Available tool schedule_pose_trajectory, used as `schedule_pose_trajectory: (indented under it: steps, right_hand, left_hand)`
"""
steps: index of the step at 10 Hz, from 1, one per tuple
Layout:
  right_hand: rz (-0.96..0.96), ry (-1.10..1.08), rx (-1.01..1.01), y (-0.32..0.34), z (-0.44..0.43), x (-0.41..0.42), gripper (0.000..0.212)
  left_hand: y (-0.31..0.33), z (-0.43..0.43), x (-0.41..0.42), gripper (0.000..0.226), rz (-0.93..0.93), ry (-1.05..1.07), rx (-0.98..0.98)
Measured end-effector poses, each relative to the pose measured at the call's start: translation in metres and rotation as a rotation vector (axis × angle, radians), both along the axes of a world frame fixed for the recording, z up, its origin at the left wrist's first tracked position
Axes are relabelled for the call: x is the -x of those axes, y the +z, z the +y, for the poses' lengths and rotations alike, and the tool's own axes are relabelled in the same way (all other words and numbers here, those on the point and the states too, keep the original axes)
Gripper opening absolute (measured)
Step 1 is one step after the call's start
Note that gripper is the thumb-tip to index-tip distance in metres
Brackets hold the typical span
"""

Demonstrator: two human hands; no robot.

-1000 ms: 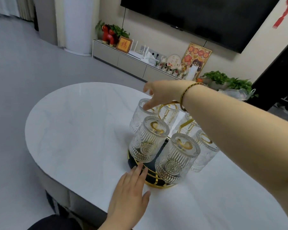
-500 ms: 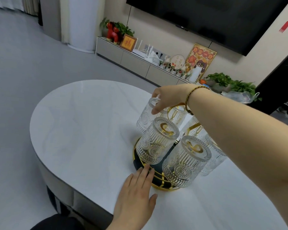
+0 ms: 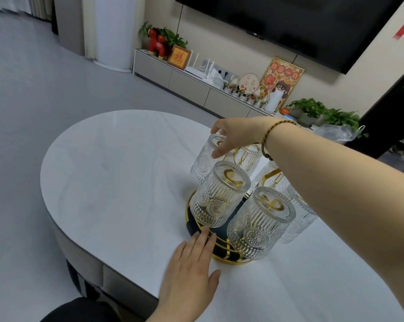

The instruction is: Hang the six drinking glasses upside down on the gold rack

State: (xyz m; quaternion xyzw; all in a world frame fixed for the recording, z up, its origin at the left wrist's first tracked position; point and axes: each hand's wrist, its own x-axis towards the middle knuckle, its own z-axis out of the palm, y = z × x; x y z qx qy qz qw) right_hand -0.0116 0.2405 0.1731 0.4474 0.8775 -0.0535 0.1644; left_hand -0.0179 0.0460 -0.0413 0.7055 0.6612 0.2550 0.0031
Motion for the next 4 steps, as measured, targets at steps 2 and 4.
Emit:
schedule_pose_trajectory:
  steps: [2,4]
  right_hand:
    - [0.034,0.002,-0.010,0.000,0.000,-0.001,0.075]
    - [0.184,-0.011,-0.023,0.015,-0.013,-0.013,0.069]
  left_hand:
    - [-0.002,0.000,0.000,0.072,0.020,0.006,-0.026]
    - [0.002,-0.002,0.000,0.074,-0.055,0.023,-0.024]
